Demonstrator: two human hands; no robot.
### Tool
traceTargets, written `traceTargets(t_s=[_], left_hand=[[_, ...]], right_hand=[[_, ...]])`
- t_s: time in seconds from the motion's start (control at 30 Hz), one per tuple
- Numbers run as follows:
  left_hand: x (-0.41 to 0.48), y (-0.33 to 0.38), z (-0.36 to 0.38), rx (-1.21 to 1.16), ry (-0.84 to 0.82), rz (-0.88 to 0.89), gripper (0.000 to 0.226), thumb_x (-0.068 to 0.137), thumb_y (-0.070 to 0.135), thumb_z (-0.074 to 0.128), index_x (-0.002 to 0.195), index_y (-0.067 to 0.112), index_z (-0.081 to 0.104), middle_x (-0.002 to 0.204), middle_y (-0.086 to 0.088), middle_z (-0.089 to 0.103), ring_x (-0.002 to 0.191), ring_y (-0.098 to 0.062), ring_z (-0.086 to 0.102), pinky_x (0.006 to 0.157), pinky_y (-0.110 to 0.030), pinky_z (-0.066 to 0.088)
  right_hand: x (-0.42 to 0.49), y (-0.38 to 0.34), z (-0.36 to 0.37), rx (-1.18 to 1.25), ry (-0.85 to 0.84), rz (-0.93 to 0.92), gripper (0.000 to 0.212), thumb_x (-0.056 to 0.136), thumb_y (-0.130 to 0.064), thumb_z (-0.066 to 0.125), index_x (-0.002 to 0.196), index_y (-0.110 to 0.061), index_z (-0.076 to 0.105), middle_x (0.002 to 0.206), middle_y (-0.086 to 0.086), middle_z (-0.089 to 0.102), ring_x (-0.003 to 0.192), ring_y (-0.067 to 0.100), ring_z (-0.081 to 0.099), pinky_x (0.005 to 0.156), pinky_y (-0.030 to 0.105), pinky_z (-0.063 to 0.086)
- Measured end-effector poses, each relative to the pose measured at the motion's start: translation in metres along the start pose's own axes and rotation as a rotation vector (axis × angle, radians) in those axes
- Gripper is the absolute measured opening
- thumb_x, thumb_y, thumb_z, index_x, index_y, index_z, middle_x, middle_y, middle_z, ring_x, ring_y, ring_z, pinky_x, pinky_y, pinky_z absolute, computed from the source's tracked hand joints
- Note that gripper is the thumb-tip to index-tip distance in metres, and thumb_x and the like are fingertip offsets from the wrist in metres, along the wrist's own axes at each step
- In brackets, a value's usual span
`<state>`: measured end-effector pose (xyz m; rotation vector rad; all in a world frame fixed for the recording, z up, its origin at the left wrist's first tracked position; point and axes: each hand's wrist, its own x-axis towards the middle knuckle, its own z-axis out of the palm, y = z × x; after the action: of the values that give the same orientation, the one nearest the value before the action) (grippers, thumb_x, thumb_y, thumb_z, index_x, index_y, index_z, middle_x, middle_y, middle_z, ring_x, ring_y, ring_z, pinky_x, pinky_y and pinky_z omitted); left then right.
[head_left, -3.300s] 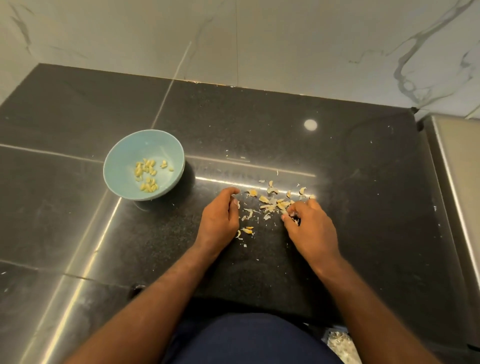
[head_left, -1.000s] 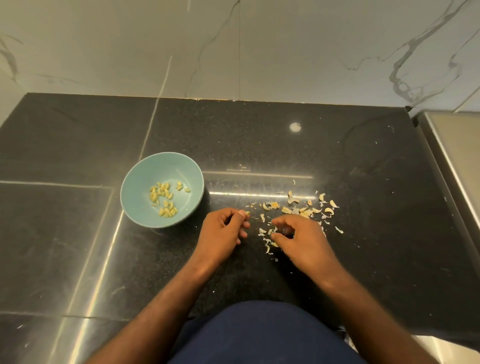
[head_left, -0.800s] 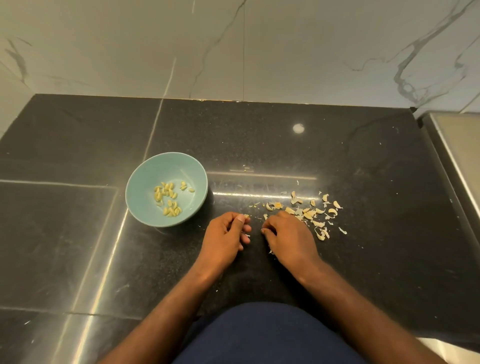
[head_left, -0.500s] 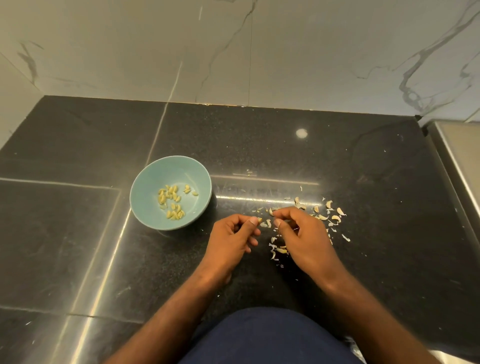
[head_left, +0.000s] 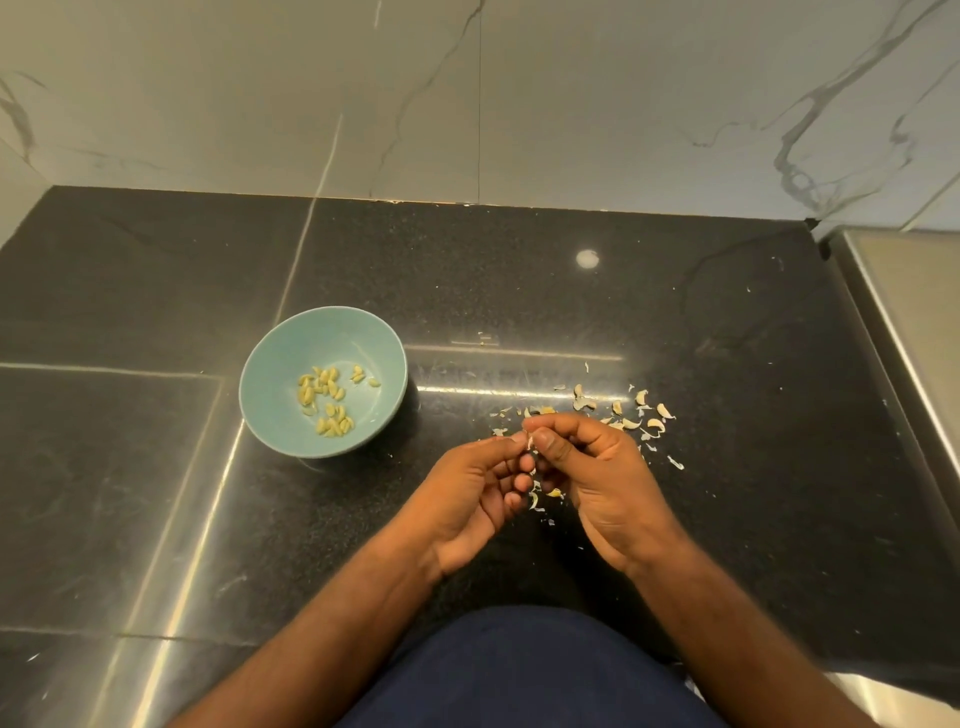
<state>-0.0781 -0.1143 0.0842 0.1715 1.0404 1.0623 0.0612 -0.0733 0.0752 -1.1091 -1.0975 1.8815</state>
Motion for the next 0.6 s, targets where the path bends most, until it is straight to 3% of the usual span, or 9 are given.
traceTargets(t_s=[0.2, 0.3, 0.4, 0.6], left_hand=[[-0.001, -0.003, -0.005, 0.357, 0.111, 0.283, 0.018, 0.099, 0.013, 0.056, 0.099, -0.002, 0.065, 0.072, -0.002, 0.063, 0.06, -0.007, 0.056, 0.054, -0.017, 0.046], [0.004, -0.002, -0.012, 0.557, 0.213, 0.408, 0.012, 0.098, 0.013, 0.06, 0.096, 0.005, 0.069, 0.075, -0.003, 0.067, 0.064, -0.009, 0.061, 0.057, -0.019, 0.05], [0.008, -0.002, -0.018, 0.616, 0.245, 0.459, 0.009, 0.093, 0.006, 0.065, 0.093, 0.013, 0.07, 0.076, -0.002, 0.071, 0.067, -0.012, 0.067, 0.062, -0.019, 0.055], [0.019, -0.008, -0.029, 0.693, 0.247, 0.491, 0.014, 0.092, 0.003, 0.066, 0.101, 0.015, 0.069, 0.087, -0.003, 0.073, 0.08, -0.015, 0.072, 0.072, -0.022, 0.058]], right_hand=[[0.002, 0.001, -0.003, 0.048, 0.017, 0.018, 0.018, 0.082, -0.014, 0.066, 0.094, -0.018, 0.079, 0.084, 0.008, 0.071, 0.077, 0.016, 0.063, 0.067, 0.027, 0.053], [0.003, -0.002, -0.006, 0.085, 0.045, 0.026, 0.022, 0.086, -0.005, 0.063, 0.106, -0.011, 0.073, 0.087, 0.008, 0.07, 0.078, 0.019, 0.066, 0.069, 0.029, 0.056], [0.004, -0.008, -0.008, 0.122, 0.059, 0.052, 0.028, 0.09, 0.004, 0.06, 0.117, -0.004, 0.062, 0.087, 0.013, 0.07, 0.077, 0.023, 0.07, 0.071, 0.031, 0.06], [0.008, 0.0, -0.021, -0.008, 0.183, 0.088, 0.024, 0.087, 0.009, 0.066, 0.104, -0.008, 0.065, 0.087, 0.006, 0.07, 0.08, 0.016, 0.065, 0.068, 0.026, 0.055]])
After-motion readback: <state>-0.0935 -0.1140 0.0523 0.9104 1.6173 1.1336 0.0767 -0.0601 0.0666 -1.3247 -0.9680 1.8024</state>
